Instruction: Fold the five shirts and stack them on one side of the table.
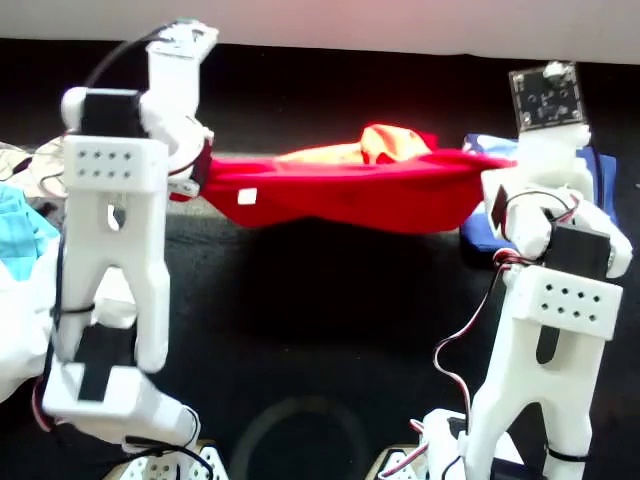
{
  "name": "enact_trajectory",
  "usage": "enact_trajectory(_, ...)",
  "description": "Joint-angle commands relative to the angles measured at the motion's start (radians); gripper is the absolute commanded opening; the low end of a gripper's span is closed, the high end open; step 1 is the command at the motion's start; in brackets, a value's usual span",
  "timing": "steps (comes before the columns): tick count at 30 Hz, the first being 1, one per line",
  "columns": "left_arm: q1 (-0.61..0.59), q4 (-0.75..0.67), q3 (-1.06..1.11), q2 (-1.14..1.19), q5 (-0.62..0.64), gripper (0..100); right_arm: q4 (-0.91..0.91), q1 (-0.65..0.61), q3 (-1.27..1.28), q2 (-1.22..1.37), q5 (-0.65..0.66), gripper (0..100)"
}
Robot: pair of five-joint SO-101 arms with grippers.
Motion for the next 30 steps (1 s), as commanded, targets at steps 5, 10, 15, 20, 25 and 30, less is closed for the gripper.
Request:
enact_trajectory(5,0.005,0.003,-0.143,-0.309,0.018,1,0.004,0.015,-0.311,-0.036,-0.009,0.5)
enact_trajectory(10,0.001,-0.002,-0.214,-0.372,0.015,1,0.051,0.015,-0.495,-0.036,-0.009,0.5)
enact_trajectory(15,0.001,-0.002,-0.216,-0.403,0.015,1,0.153,0.013,-0.671,-0.036,-0.008,0.5)
enact_trajectory(20,0.001,-0.018,-0.216,-0.456,0.014,1,0.18,0.013,-0.768,-0.036,-0.008,0.5)
enact_trajectory(25,0.001,-0.083,-0.216,-0.542,0.014,1,0.197,0.012,-0.759,-0.036,-0.012,0.5)
enact_trajectory(30,0.001,-0.138,-0.216,-0.601,0.014,1,0.257,0.004,-0.76,-0.038,-0.014,0.5)
